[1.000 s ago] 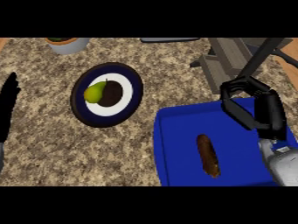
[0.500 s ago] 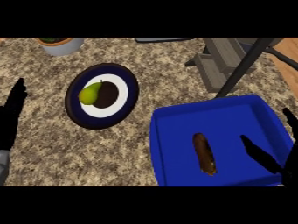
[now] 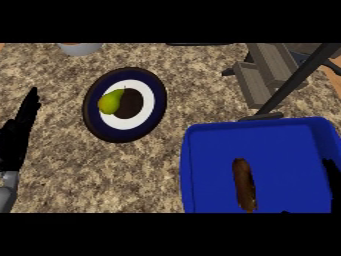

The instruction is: Pick the sweet potato from the tray and place it in the tiered basket

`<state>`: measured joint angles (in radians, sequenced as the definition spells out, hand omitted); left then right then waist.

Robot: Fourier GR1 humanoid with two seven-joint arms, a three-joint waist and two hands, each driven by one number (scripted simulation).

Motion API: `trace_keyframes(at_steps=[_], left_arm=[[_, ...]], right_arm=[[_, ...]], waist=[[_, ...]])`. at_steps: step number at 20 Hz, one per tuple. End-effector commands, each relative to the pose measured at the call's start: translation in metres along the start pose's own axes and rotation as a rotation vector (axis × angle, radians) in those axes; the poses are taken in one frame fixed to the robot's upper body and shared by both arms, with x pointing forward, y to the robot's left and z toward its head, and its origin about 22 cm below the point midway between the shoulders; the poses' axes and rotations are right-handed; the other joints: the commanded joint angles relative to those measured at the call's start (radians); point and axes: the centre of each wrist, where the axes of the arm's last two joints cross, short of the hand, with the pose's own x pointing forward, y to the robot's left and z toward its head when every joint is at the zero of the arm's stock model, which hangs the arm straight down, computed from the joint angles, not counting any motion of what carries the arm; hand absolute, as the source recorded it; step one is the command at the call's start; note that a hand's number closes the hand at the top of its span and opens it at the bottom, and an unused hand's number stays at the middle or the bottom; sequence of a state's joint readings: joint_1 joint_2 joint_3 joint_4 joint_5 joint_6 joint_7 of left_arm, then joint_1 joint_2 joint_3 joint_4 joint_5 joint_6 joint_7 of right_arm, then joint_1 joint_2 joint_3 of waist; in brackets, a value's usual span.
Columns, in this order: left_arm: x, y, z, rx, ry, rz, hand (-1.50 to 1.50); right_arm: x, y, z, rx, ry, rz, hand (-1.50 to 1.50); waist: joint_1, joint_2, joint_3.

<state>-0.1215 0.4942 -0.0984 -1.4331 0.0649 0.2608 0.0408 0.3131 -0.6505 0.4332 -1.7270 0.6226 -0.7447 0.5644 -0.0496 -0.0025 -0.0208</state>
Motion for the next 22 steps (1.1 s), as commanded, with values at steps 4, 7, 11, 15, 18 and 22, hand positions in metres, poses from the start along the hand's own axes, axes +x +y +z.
trace_keyframes(at_steps=[4,7,11,15,18,22], left_arm=[[0.007,-0.017,0.000,-0.027,-0.031,0.009,0.00],[0.017,-0.016,-0.005,-0.050,-0.041,0.010,0.00],[0.012,-0.026,-0.001,-0.066,-0.029,0.021,0.00],[0.015,-0.028,-0.003,-0.059,-0.040,0.015,0.00],[0.018,-0.025,-0.008,-0.061,-0.029,0.007,0.00],[0.010,-0.020,-0.003,-0.043,-0.020,0.008,0.00]], right_arm=[[0.044,-0.020,-0.002,0.018,0.156,0.167,-1.50],[0.075,-0.018,-0.003,0.021,0.251,0.204,-1.50],[0.115,-0.007,0.010,0.076,0.346,0.248,-1.50],[0.142,0.008,0.025,0.107,0.395,0.302,-1.50],[0.151,0.010,0.021,0.108,0.421,0.352,-1.50],[0.166,0.022,0.025,0.116,0.457,0.359,-1.50]], waist=[[0.045,0.005,0.004],[0.068,0.006,0.009],[0.075,0.006,0.012],[0.069,0.006,0.013],[0.054,0.005,0.014],[0.055,0.003,0.017]])
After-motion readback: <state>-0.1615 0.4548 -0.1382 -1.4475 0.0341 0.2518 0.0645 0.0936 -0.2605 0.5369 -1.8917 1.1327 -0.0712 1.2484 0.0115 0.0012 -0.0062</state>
